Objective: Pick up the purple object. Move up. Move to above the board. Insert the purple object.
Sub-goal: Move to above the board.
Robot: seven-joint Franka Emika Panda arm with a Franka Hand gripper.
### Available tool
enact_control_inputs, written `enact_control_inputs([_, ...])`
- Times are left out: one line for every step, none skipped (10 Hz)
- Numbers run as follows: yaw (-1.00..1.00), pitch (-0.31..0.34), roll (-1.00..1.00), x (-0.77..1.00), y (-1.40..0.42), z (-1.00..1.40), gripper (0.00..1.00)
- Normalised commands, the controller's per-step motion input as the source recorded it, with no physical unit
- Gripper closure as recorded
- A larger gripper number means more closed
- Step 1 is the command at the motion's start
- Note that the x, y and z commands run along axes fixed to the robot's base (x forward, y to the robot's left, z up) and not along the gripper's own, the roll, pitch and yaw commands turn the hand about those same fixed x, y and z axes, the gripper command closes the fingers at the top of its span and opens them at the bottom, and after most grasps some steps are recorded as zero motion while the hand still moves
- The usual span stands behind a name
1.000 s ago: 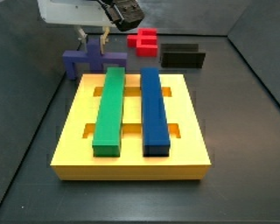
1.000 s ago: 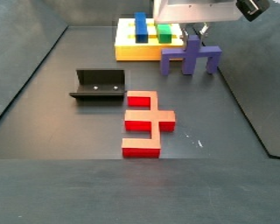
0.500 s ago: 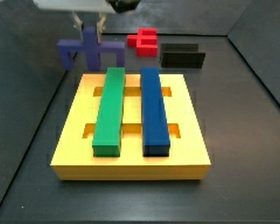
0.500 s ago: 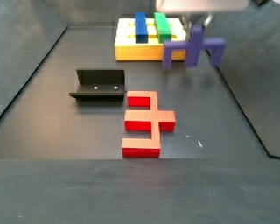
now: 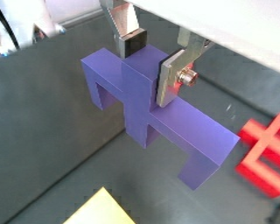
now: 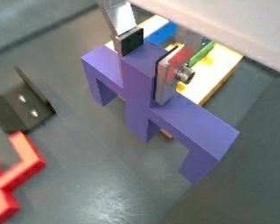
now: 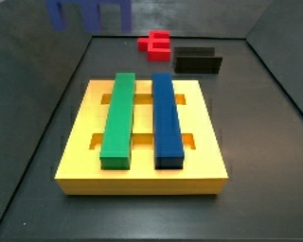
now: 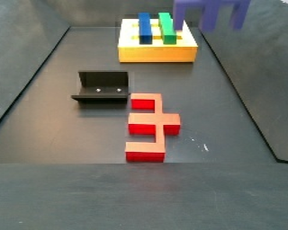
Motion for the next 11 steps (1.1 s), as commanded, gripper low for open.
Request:
enact_control_inputs([-0.01,0.068,-0.05,0.05,-0.01,1.40,1.00])
enact_control_inputs([-0.01,0.112,-0.05,0.03,0.00,0.52,1.00])
enact_control_inputs([0.00,0.094,-0.05,0.03,0.00,0.25,1.00])
enact_control_inputs([-0.19,0.080,-0.01,1.02,-1.40,0.32,1.00])
enact_control_inputs([-0.19,0.077,0.00,1.01,-1.40,0.33,1.00])
enact_control_inputs([-0.07,0.186,0.09,1.10,-1.40,0.28,1.00])
enact_control_inputs([-0.04,0.201,0.04,1.16,-1.40,0.34,1.00])
enact_control_inputs([-0.02,0.184,0.07,0.79,-0.98,0.26,1.00])
enact_control_inputs([-0.01,0.164,0.09,0.58,-0.71,0.18,1.00])
enact_control_inputs([0.00,0.067,0.04,0.23,-0.28,0.09,1.00])
enact_control_inputs([0.00,0.040,0.03,0.16,-0.20,0.07,1.00])
